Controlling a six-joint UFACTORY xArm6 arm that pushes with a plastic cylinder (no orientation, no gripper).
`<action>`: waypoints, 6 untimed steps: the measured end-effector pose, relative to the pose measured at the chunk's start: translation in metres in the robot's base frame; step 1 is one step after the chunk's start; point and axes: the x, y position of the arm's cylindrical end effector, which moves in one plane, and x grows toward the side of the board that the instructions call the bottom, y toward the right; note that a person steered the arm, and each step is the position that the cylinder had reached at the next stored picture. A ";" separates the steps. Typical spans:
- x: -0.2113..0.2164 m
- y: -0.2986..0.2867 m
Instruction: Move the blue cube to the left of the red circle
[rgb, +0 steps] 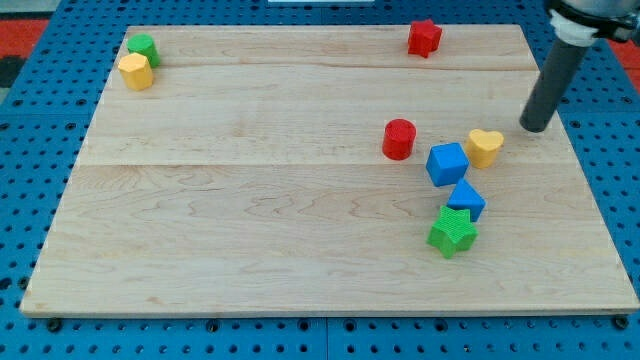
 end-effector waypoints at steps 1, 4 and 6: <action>0.047 -0.026; 0.073 -0.182; 0.089 -0.252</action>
